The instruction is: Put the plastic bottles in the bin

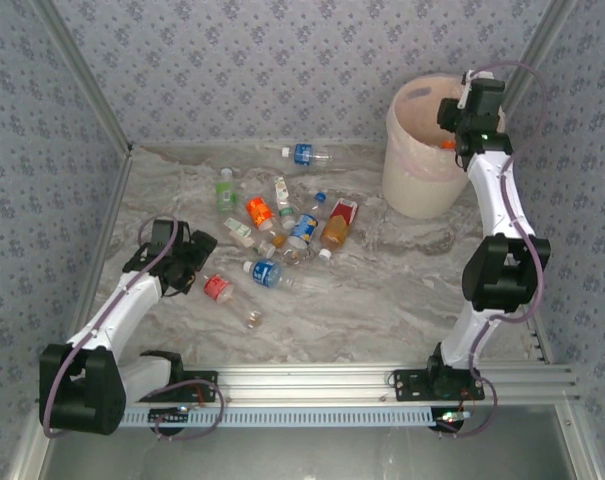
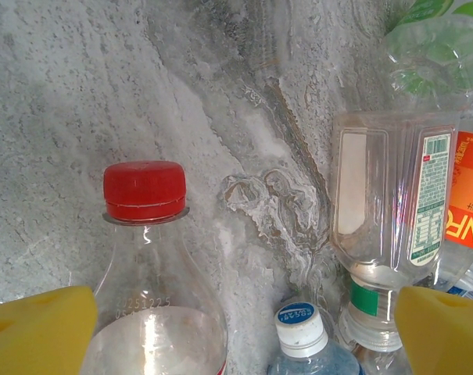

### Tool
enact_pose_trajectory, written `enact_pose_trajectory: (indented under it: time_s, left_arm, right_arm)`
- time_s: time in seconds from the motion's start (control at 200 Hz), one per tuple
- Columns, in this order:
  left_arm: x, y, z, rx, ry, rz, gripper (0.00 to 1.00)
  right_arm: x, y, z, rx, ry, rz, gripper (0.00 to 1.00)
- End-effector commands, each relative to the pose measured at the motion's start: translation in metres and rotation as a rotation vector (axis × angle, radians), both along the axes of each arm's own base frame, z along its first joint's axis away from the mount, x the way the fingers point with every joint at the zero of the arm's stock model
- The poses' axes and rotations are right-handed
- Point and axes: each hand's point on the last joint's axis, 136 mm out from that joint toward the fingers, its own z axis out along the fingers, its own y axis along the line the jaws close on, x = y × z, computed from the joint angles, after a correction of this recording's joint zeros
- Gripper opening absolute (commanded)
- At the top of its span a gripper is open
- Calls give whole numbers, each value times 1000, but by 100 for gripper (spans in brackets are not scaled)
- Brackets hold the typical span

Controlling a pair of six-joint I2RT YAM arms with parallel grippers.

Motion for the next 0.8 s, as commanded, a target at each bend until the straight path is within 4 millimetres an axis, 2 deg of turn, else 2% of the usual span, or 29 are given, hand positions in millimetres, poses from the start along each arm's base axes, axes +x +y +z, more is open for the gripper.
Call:
enact_pose_trajectory:
  time_s: [0.0, 0.095, 0.215, 0.365, 0.57, 0.665, 0.725, 0.799]
  left_arm:
    - [-4, 1, -1, -1, 7, 21, 98]
    - [-5, 2, -2, 3, 13, 25, 98]
    - [-6, 3, -3, 9, 18, 27, 98]
    - [-9, 5, -5, 16, 31, 33, 98]
    - [-12, 7, -6, 23, 37, 37, 98]
    - [-14, 9, -8, 27, 46, 43, 98]
    - [-16, 10, -11, 33, 59, 51, 98]
    - [-20, 12, -14, 41, 75, 60, 98]
  right_arm:
    - [-3, -20, -2, -118, 68, -113, 53]
    - [-4, -26, -3, -182, 93, -161, 59]
    - [-10, -38, -1, -261, 113, -275, 72]
    - [-16, -37, 7, -271, 106, -308, 80]
    - [-26, -17, 24, -190, 63, -243, 88]
    - [-32, -2, 34, -140, 22, -193, 91]
    - [-34, 10, 38, -106, -2, -149, 100]
    - [-39, 23, 45, -66, -34, -104, 100]
